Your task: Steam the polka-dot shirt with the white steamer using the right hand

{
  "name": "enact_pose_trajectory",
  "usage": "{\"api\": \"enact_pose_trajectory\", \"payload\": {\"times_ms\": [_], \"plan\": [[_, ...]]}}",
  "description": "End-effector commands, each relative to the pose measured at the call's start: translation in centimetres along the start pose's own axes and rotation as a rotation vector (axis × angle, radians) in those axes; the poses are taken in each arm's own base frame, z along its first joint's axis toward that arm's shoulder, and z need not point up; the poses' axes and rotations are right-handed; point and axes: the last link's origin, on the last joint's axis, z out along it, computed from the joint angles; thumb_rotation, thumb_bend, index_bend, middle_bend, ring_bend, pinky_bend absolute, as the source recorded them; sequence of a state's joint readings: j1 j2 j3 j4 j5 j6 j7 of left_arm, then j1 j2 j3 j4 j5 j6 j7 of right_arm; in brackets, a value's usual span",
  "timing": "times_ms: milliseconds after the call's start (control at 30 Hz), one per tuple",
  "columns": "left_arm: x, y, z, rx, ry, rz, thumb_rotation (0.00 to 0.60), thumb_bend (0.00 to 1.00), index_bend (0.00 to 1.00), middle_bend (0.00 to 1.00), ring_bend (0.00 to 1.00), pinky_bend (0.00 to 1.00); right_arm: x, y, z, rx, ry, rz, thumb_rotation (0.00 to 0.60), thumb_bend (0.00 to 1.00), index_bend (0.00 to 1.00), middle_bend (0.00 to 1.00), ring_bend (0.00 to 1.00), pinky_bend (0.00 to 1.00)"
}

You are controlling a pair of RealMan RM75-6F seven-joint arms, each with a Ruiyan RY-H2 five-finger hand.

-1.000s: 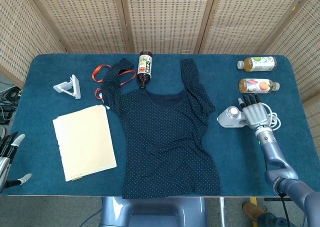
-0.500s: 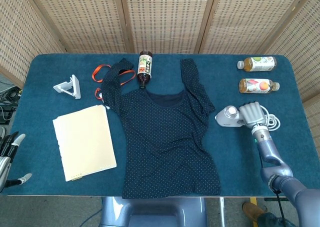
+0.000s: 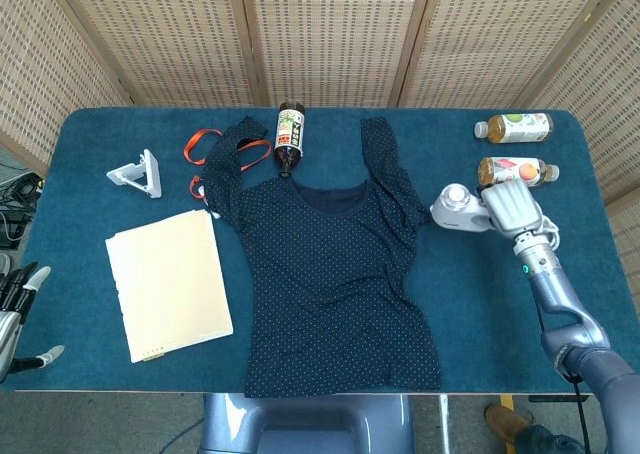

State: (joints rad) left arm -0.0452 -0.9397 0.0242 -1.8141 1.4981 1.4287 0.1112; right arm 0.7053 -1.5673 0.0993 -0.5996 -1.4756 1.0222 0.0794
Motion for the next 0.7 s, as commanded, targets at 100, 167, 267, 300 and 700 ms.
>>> {"api": "enact_pose_trajectory", "payload": {"times_ms": [100, 167, 267, 300, 700], "plan": [[0.0, -0.3, 0.2, 0.003, -0.004, -0.006, 0.600, 0.00, 0.00, 0.00, 0.00, 0.00, 5.4, -0.4, 2.2, 0.083, 0.164, 0.039, 0.600, 1.00, 0.87, 0.68, 0.66, 0.90], [0.0, -0.4, 0.3, 0.006, -0.006, -0.009, 0.600, 0.00, 0.00, 0.00, 0.00, 0.00, 6.6, -1.5, 3.0, 0.112, 0.185, 0.066, 0.600, 1.00, 0.87, 0.68, 0.66, 0.90], [0.0, -0.5, 0.4, 0.010, -0.010, -0.011, 0.600, 0.00, 0.00, 0.00, 0.00, 0.00, 7.8, -4.2, 4.2, 0.169, 0.189, 0.099, 0.600, 1.00, 0.87, 0.68, 0.66, 0.90], [0.0, -0.5, 0.5, 0.011, -0.013, -0.012, 0.600, 0.00, 0.00, 0.00, 0.00, 0.00, 8.0, -5.4, 4.6, 0.197, 0.184, 0.106, 0.600, 1.00, 0.87, 0.68, 0.66, 0.90], [0.6, -1.0, 0.3, 0.035, 0.008, -0.032, 0.600, 0.00, 0.00, 0.00, 0.00, 0.00, 8.5, -20.5, 7.2, 0.480, 0.122, 0.162, 0.600, 1.00, 0.88, 0.68, 0.66, 0.91]]}}
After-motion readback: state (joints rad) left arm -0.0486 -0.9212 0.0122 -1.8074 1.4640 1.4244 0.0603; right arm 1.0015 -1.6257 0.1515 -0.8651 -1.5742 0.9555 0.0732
